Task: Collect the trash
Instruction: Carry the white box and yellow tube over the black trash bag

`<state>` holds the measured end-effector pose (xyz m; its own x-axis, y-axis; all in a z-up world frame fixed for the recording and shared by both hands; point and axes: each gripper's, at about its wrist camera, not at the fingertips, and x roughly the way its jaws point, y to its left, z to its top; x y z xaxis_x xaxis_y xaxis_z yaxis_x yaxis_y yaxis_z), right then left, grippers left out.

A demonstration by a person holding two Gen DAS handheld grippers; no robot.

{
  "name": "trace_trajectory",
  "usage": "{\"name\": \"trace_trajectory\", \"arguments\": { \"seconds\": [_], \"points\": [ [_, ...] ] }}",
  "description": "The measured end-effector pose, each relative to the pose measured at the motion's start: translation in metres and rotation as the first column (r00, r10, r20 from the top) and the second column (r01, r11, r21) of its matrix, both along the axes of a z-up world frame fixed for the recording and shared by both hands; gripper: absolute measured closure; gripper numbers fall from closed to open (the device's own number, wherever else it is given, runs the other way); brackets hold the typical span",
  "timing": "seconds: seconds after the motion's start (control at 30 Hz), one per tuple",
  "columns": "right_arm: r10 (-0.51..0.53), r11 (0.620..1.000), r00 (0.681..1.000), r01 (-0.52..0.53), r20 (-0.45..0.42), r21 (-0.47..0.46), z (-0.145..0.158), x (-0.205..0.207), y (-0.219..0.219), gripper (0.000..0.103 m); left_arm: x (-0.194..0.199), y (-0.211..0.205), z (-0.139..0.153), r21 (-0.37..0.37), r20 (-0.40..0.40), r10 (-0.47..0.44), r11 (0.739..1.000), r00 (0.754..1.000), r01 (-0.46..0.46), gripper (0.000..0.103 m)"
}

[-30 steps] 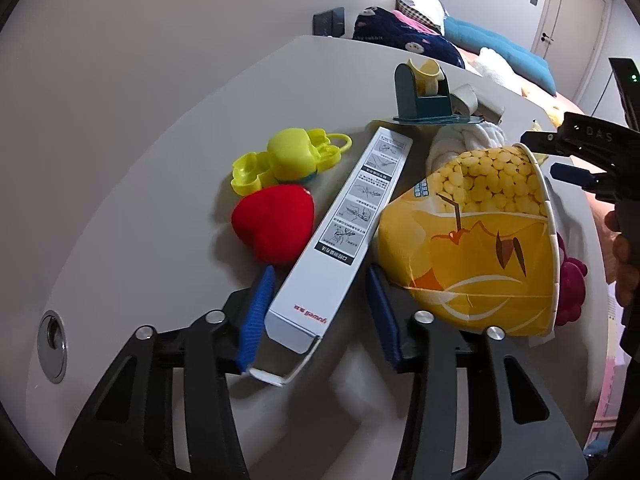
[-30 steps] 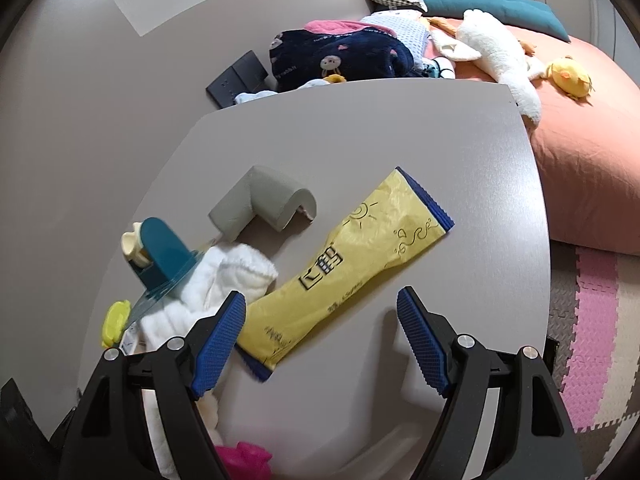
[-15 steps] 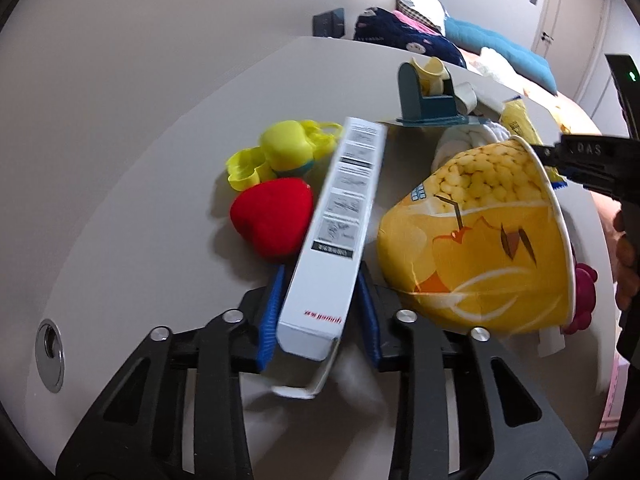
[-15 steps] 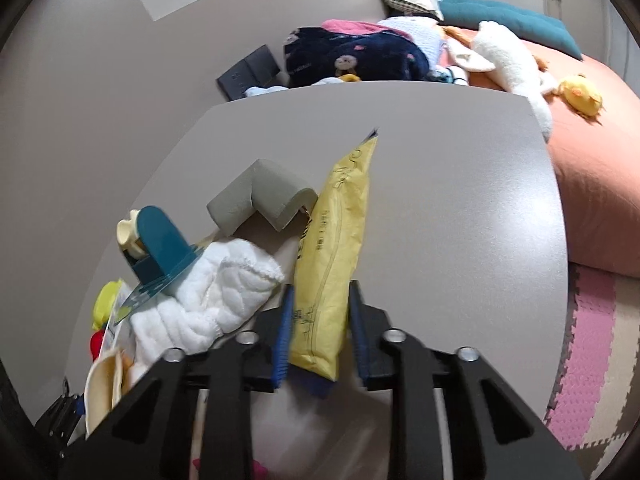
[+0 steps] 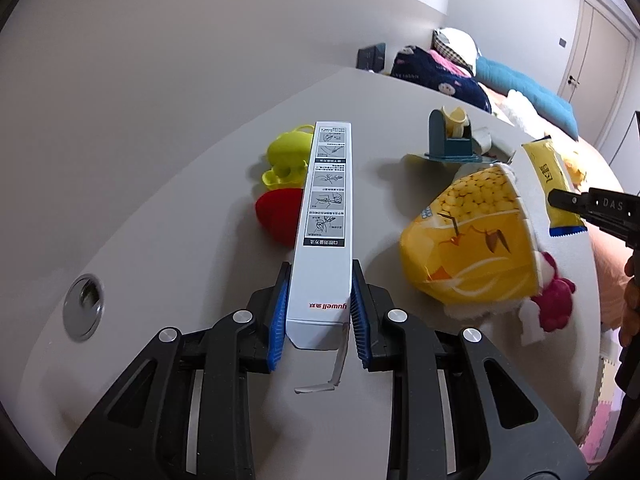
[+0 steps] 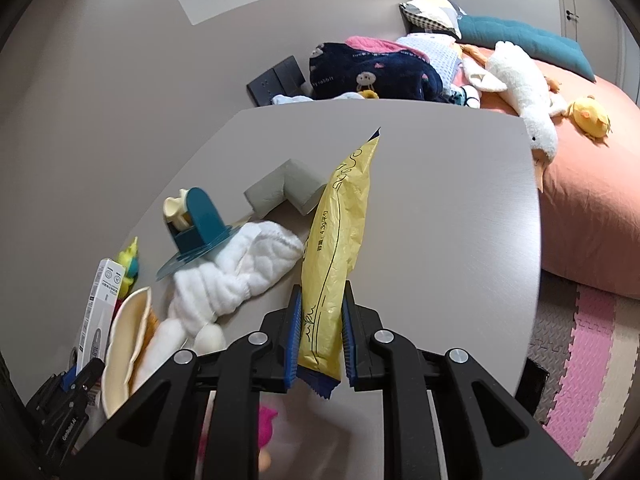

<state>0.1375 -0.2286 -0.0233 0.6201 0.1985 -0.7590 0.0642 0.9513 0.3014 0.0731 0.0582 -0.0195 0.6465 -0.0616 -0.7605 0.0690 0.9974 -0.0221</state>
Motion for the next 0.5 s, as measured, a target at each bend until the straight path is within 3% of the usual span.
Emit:
{"name": "trace_trajectory", "arguments": {
  "seconds": [0.5],
  "points": [
    [0.066,0.998,0.997,-0.065,0.04,-0.01,0.026,-0.059,-0.009,0.083,-0.054,-0.033,0.038,-0.011,0.079,-0.017,1.0,0.997,0.018,0.076]
  ]
}}
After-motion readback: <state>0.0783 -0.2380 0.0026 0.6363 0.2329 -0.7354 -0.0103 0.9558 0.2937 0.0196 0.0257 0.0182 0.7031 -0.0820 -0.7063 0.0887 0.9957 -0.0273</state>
